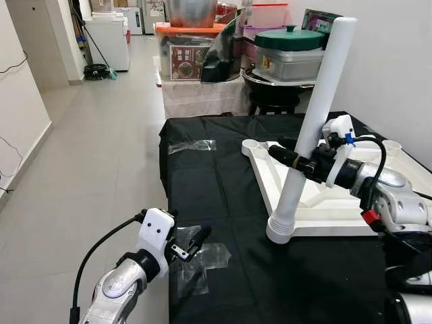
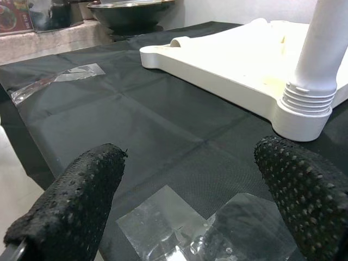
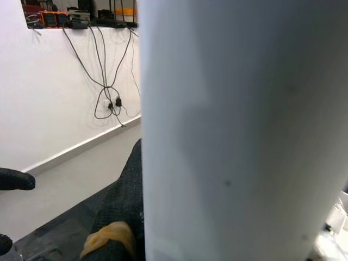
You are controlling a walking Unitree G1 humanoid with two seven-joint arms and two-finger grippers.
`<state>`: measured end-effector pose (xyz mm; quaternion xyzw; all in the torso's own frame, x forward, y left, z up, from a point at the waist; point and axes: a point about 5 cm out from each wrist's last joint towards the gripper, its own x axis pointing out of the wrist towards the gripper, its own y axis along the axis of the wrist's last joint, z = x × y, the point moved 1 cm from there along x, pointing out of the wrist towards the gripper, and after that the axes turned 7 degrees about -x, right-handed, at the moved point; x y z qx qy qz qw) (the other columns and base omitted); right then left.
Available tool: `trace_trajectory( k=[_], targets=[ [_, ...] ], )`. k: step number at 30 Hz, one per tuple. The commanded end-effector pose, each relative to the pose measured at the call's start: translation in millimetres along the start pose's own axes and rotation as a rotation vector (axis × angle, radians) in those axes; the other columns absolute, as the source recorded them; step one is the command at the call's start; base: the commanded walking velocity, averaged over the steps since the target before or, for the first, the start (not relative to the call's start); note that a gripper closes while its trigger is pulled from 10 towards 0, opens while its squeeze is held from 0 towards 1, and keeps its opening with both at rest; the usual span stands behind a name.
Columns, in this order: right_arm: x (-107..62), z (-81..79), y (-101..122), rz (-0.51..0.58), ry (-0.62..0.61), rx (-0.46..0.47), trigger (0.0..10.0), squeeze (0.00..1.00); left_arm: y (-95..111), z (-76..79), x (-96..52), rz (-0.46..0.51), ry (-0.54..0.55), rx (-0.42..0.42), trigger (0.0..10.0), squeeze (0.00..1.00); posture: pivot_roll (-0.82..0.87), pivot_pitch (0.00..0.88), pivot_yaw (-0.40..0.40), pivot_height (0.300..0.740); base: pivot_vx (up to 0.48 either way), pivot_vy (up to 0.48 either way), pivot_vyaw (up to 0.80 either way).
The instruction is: Building children table
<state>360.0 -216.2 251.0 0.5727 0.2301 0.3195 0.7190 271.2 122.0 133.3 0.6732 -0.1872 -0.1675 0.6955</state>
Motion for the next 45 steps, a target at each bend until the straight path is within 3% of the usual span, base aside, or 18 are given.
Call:
trace_trajectory(
  k=[1,6,12,14,16,20,28,29,30,31,32,33,34,35,36,39,40,45],
  targets=[
    [-3.2,5.0,7,0.044,0.006,-0.043,0.0,0.0,-4,0.8,0.1,-0.016,-0.009,-0.002,10.0,0.0,0.07,0.0,-0.062,0.74,0.0,0.0,0.0],
    [-3.3,4.3,4,0.055,-0.001,-0.047,0.0,0.0,-5,0.9,0.1,-0.02,-0.014,-0.003,10.0,0.0,0.07,0.0,-0.057,0.74,0.0,0.0,0.0],
    [10.2,4.0,-5,-0.055,-0.238,-0.118,0.0,0.0,-5,0.8,-0.7,-0.023,-0.014,-0.004,10.0,0.0,0.07,0.0,-0.06,0.74,0.0,0.0,0.0],
    [20.9,0.6,-12,-0.118,-0.534,-0.078,0.0,0.0,-5,1.0,-1.0,-0.026,-0.009,-0.006,10.0,0.0,0.06,0.0,-0.046,0.74,0.0,0.0,0.0],
    [29.8,-27.1,-22,-0.121,-0.703,0.048,0.0,0.0,-6,2.8,-0.6,-0.029,-0.013,-0.008,10.0,0.0,0.07,0.0,-0.046,0.74,0.0,0.0,0.0],
    [41.2,-75.9,-36,-0.149,-0.699,0.153,0.0,0.0,-5,1.0,0.8,-0.032,-0.01,-0.004,10.0,0.0,0.06,0.0,-0.038,0.74,0.0,0.0,0.0],
    [44.0,-89.9,-32,-0.181,-0.749,0.172,0.0,0.0,-5,-3.7,2.0,-0.032,0.008,-0.011,10.0,0.0,0.05,0.0,-0.035,0.74,0.0,0.0,0.0],
    [45.9,-89.2,-29,-0.188,-0.747,0.177,1.1,0.0,-5,-2.9,2.7,-0.033,0.009,-0.013,10.0,0.0,0.05,0.0,-0.035,0.74,0.0,0.0,0.0],
    [45.9,-89.2,-29,-0.188,-0.747,0.177,1.1,0.0,-5,-2.9,2.7,-0.033,0.009,-0.013,10.0,0.0,0.05,0.0,-0.035,0.74,0.0,0.0,0.0],
    [46.5,-85.4,-21,-0.179,-0.748,0.18,10.0,0.0,-6,-1.0,3.9,-0.032,0.007,-0.018,10.0,0.0,0.05,0.0,-0.039,0.74,0.0,0.0,0.0],
    [46.5,-85.4,-21,-0.179,-0.748,0.18,10.0,0.0,-6,-1.0,3.9,-0.032,0.007,-0.018,10.0,0.0,0.05,0.0,-0.039,0.74,0.0,0.0,0.0],
    [45.0,-80.9,-17,-0.167,-0.75,0.172,10.0,0.12,-6,-0.3,4.2,-0.031,0.006,-0.02,10.0,0.0,0.05,0.0,-0.039,0.74,0.0,0.0,0.0],
    [45.0,-80.9,-17,-0.167,-0.75,0.172,10.0,0.12,-6,-0.3,4.2,-0.031,0.006,-0.02,10.0,0.0,0.05,0.0,-0.039,0.74,0.0,0.0,0.0],
    [43.8,-76.7,-14,-0.153,-0.74,0.162,10.0,1.0,-6,-0.1,4.1,-0.03,0.006,-0.021,10.0,0.0,0.05,0.0,-0.039,0.74,0.0,0.0,0.0],
    [39.7,-65.6,-8,-0.134,-0.723,0.139,10.0,1.0,-6,-0.2,3.5,-0.03,0.008,-0.022,10.0,0.0,0.05,0.0,-0.046,0.74,0.0,0.0,0.0],
    [39.6,-58.8,-4,-0.126,-0.673,0.109,10.0,1.0,-6,-0.6,3.0,-0.03,0.008,-0.024,10.0,0.0,0.05,0.0,-0.044,0.74,0.0,0.0,0.0],
    [38.7,-47.5,4,-0.086,-0.593,0.057,10.0,0.0,-6,-1.1,2.4,-0.029,0.009,-0.025,10.0,0.0,0.05,0.0,-0.044,0.74,0.0,0.0,0.0],
    [19.9,-18.2,30,0.034,-0.33,-0.104,10.0,0.0,-6,-2.5,1.4,-0.027,0.009,-0.022,10.0,0.0,0.05,0.0,-0.049,0.74,0.0,0.0,0.0]
  ],
)
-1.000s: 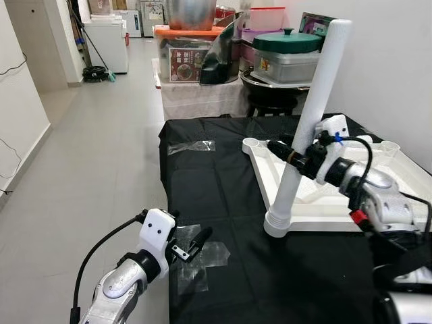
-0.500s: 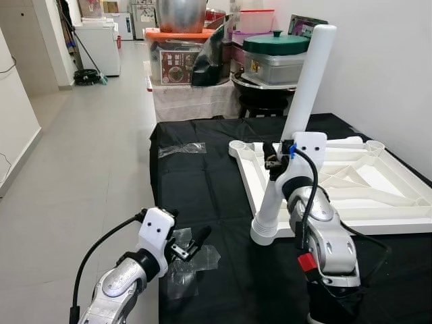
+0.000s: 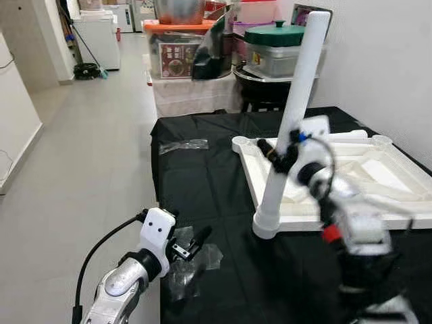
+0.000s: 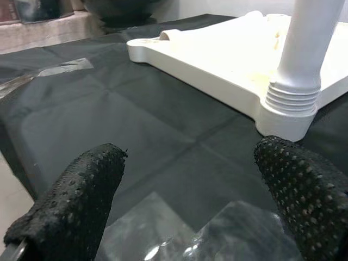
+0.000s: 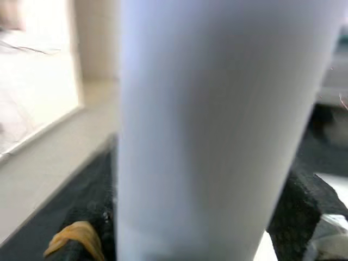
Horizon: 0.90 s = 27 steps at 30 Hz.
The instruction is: Building children table
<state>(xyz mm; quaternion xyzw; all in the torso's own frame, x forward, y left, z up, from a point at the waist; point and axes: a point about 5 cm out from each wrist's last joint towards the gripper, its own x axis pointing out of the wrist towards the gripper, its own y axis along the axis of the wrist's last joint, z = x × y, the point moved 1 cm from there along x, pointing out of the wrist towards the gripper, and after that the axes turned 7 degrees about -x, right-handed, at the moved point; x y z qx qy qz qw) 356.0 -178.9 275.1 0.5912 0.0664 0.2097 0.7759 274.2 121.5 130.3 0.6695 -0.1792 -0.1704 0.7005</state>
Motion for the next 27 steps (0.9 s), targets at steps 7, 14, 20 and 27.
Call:
trace_trajectory(
  k=[7,14,20,27],
  targets=[
    [-17.3,18.7,-3,0.039,0.311,-0.043,10.0,0.0,-3,-1.4,-1.4,-0.013,0.003,-0.007,10.0,0.0,0.06,0.0,-0.055,0.74,0.0,0.0,0.0],
    [-8.2,24.1,-22,0.005,0.362,0.008,0.5,0.0,-3,-0.7,-2.9,-0.017,-0.002,-0.005,10.0,0.0,0.07,0.0,-0.061,0.74,0.0,0.0,0.0],
    [0.5,28.8,-21,0.015,0.311,0.032,0.0,0.0,-2,-1.4,-1.9,-0.015,-0.001,-0.003,10.0,0.0,0.07,0.0,-0.061,0.74,0.0,0.0,0.0],
    [4.2,31.4,-25,-0.01,0.242,0.049,0.0,0.0,-3,1.1,-1.1,-0.016,-0.007,-0.006,10.0,0.0,0.07,0.0,-0.063,0.74,0.0,0.0,0.0]
  ],
)
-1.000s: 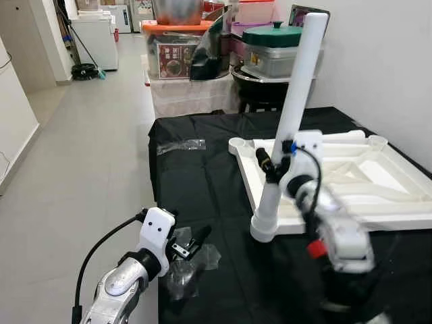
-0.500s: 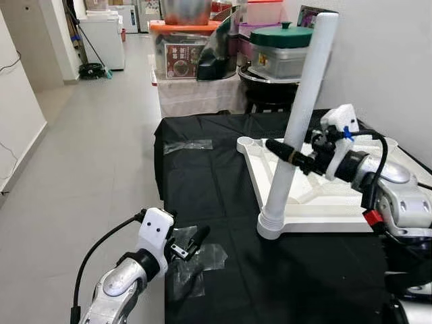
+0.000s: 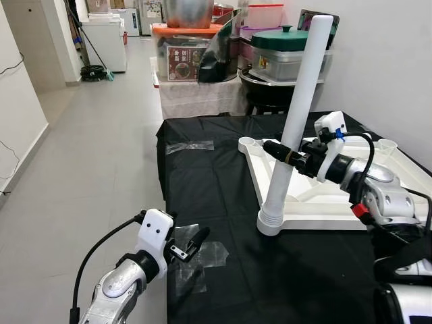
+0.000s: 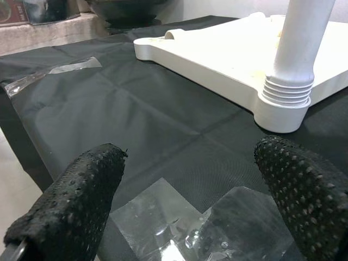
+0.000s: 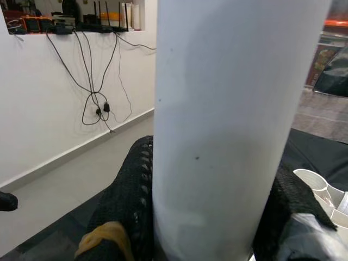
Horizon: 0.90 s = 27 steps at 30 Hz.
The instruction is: Building children table
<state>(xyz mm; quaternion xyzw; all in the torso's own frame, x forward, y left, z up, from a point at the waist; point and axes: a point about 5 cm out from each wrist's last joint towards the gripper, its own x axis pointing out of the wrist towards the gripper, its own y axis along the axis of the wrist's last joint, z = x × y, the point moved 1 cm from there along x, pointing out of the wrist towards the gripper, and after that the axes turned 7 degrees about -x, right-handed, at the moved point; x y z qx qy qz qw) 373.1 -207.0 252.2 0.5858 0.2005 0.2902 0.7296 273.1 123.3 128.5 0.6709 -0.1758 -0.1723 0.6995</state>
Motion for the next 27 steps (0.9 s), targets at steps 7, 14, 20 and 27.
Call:
trace_trajectory(
  k=[7,14,20,27],
  targets=[
    [0.6,22.2,-10,-0.17,-0.532,-0.051,0.0,0.0,-2,1.6,0.1,-0.009,-0.003,-0.009,10.0,0.0,0.06,0.0,-0.068,0.74,0.0,0.0,0.0],
    [10.7,-58.7,-45,-0.241,-0.729,0.122,0.0,0.0,-4,6.9,1.6,-0.015,-0.018,-0.013,10.0,0.0,0.06,0.0,-0.056,0.74,0.0,0.0,0.0],
    [18.4,-63.2,-33,-0.201,-0.677,0.116,0.0,0.0,-3,1.7,1.7,-0.019,-0.013,-0.004,10.0,0.0,0.06,0.0,-0.056,0.74,0.0,0.0,0.0],
    [14.2,-31.8,-6,-0.12,-0.714,0.088,10.0,1.0,-4,6.0,2.9,-0.017,-0.019,-0.013,10.0,0.0,0.06,0.0,-0.058,0.74,0.0,0.0,0.0]
  ],
)
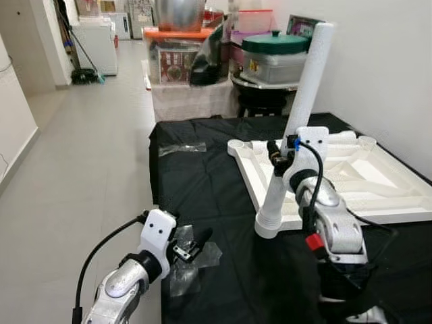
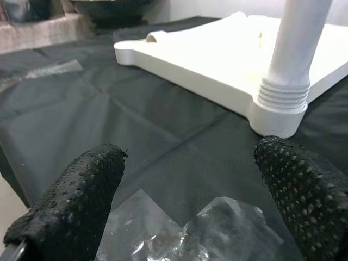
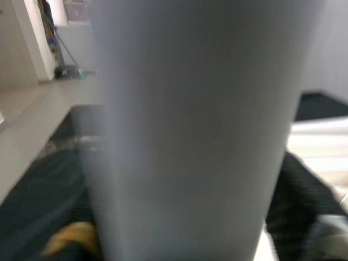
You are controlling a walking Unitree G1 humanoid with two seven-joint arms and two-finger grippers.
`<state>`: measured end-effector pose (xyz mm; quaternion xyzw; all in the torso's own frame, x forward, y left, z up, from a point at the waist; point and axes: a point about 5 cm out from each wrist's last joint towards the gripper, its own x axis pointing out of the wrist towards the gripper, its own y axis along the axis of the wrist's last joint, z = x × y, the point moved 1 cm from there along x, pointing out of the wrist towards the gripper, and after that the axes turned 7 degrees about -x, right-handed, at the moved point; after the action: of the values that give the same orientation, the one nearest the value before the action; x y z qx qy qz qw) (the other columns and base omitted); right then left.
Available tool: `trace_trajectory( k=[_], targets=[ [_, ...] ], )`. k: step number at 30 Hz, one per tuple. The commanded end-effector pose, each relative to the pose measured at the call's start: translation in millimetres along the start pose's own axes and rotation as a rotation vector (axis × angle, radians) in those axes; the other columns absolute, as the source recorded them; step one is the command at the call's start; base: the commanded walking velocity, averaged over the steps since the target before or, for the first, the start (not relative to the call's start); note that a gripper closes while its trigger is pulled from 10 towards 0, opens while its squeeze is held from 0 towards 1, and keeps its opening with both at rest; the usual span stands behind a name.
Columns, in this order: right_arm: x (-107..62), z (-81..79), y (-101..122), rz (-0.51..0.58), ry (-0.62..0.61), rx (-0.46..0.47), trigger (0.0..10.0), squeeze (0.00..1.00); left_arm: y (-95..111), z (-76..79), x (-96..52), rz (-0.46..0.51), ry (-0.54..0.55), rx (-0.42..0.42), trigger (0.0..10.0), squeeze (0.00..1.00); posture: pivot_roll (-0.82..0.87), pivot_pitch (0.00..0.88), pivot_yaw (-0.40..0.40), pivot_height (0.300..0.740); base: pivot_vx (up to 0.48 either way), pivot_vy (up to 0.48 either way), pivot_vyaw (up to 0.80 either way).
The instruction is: Building children table
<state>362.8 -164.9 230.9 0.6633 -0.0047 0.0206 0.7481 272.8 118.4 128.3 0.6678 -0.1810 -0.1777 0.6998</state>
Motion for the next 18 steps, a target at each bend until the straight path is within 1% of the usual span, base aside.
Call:
trace_trajectory(
  k=[1,2,3,4,5,6,7,8,9,10,11,12,13,14,15,16,17,18],
  targets=[
    [2.0,11.1,8,0.013,-0.031,0.013,10.0,1.0,-3,1.5,0.9,-0.018,-0.004,-0.008,10.0,0.0,0.06,0.0,-0.058,0.74,0.0,0.0,0.0],
    [4.3,16.5,14,0.029,-0.029,-0.01,10.0,1.0,-4,2.3,0.6,-0.018,-0.006,-0.01,10.0,0.0,0.06,0.0,-0.058,0.74,0.0,0.0,0.0],
    [4.3,16.5,14,0.029,-0.029,-0.01,10.0,1.0,-4,2.3,0.6,-0.018,-0.006,-0.01,10.0,0.0,0.06,0.0,-0.058,0.74,0.0,0.0,0.0],
    [6.6,23.8,22,0.063,-0.018,-0.026,10.0,0.0,-4,2.3,0.3,-0.019,-0.006,-0.012,10.0,0.0,0.06,0.0,-0.06,0.74,0.0,0.0,0.0],
    [8.9,31.2,32,0.127,0.031,-0.045,10.0,0.0,-4,1.9,0.1,-0.019,-0.005,-0.013,10.0,0.0,0.06,0.0,-0.06,0.74,0.0,0.0,0.0],
    [8.9,31.2,32,0.127,0.031,-0.045,10.0,0.0,-4,1.9,0.1,-0.019,-0.005,-0.013,10.0,0.0,0.06,0.0,-0.06,0.74,0.0,0.0,0.0],
    [9.3,35.9,39,0.17,0.064,-0.059,10.0,0.0,-4,1.6,-0.1,-0.02,-0.005,-0.013,10.0,0.0,0.06,0.0,-0.06,0.74,0.0,0.0,0.0],
    [7.8,37.6,48,0.238,0.192,-0.058,10.0,0.0,-4,0.8,-0.3,-0.02,-0.006,-0.013,10.0,0.0,0.06,0.0,-0.057,0.74,0.0,0.0,0.0],
    [7.8,37.6,48,0.238,0.192,-0.058,10.0,0.0,-4,0.8,-0.3,-0.02,-0.006,-0.013,10.0,0.0,0.06,0.0,-0.057,0.74,0.0,0.0,0.0],
    [4.6,37.9,54,0.296,0.314,-0.083,10.0,0.0,-4,0.3,-0.3,-0.02,-0.007,-0.012,10.0,0.0,0.06,0.0,-0.058,0.74,0.0,0.0,0.0],
    [0.4,37.0,55,0.314,0.449,-0.099,10.0,0.0,-4,0.0,-0.1,-0.02,-0.011,-0.011,10.0,0.0,0.06,0.0,-0.058,0.74,0.0,0.0,0.0],
    [0.4,37.0,55,0.314,0.449,-0.099,10.0,0.0,-4,0.0,-0.1,-0.02,-0.011,-0.011,10.0,0.0,0.06,0.0,-0.058,0.74,0.0,0.0,0.0],
    [-2.4,37.5,52,0.316,0.558,-0.113,10.0,0.0,-4,-0.2,0.2,-0.02,-0.013,-0.01,10.0,0.0,0.06,0.0,-0.059,0.74,0.0,0.0,0.0],
    [-3.6,38.1,49,0.307,0.611,-0.119,10.0,0.0,-3,-0.4,0.4,-0.02,-0.014,-0.009,10.0,0.0,0.07,0.0,-0.059,0.74,0.0,0.0,0.0],
    [-3.6,38.1,49,0.307,0.611,-0.119,10.0,0.0,-3,-0.4,0.4,-0.02,-0.014,-0.009,10.0,0.0,0.07,0.0,-0.059,0.74,0.0,0.0,0.0],
    [-2.4,39.4,44,0.287,0.644,-0.13,10.0,0.0,-3,-0.3,0.6,-0.019,-0.016,-0.009,10.0,0.0,0.07,0.0,-0.061,0.74,0.0,0.0,0.0],
    [1.3,40.2,40,0.266,0.652,-0.133,10.0,0.0,-3,-0.1,0.8,-0.018,-0.017,-0.008,10.0,0.0,0.07,0.0,-0.062,0.74,0.0,0.0,0.0],
    [1.3,40.2,40,0.266,0.652,-0.133,10.0,0.0,-3,-0.1,0.8,-0.018,-0.017,-0.008,10.0,0.0,0.07,0.0,-0.062,0.74,0.0,0.0,0.0]
  ],
)
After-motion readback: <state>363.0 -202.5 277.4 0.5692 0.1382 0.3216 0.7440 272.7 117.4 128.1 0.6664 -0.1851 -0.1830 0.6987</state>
